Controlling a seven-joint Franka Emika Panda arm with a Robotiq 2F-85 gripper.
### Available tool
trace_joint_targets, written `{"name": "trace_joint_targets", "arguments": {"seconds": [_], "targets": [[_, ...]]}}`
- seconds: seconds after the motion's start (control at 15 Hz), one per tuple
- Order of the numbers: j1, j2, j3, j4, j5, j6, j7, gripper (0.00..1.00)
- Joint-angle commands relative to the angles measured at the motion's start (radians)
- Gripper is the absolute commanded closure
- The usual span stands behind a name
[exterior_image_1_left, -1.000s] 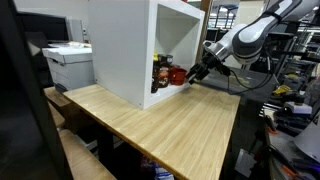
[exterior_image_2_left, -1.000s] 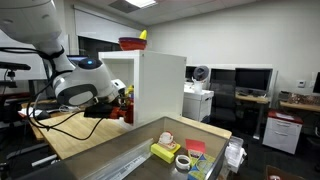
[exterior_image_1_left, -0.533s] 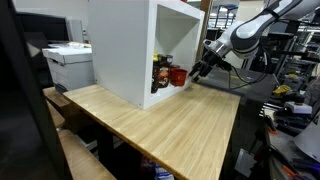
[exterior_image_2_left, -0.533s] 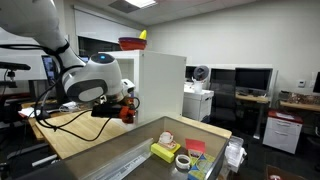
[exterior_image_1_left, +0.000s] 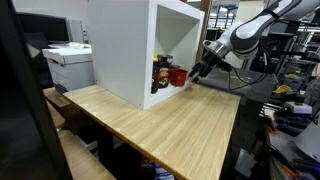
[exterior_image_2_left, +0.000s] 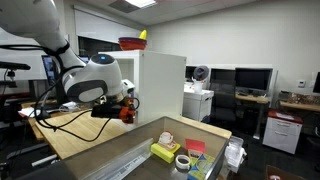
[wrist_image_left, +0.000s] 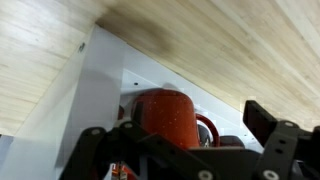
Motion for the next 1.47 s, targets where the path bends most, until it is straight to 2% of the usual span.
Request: {"name": "trace_joint_targets", "arguments": {"seconds": [0.0,0.27,0.33,0.53,1.4], "targets": [[0.031,-0.004,-0.007,0.011,-0.003,-0.008,0.012,0.0],[0.088,0.02,-0.029,0.015,0.0,0.004,0.032,0.0],[0.042,-0.006,-0.017,0.001,-0.009,-0.004,0.011,0.0],[0.073,-0.006,-0.025,0.012,-0.011,-0.003,0.015,0.0],[0.105,-0.004,-0.039,0.034,-0.007,-0.005,0.022,0.0]]}}
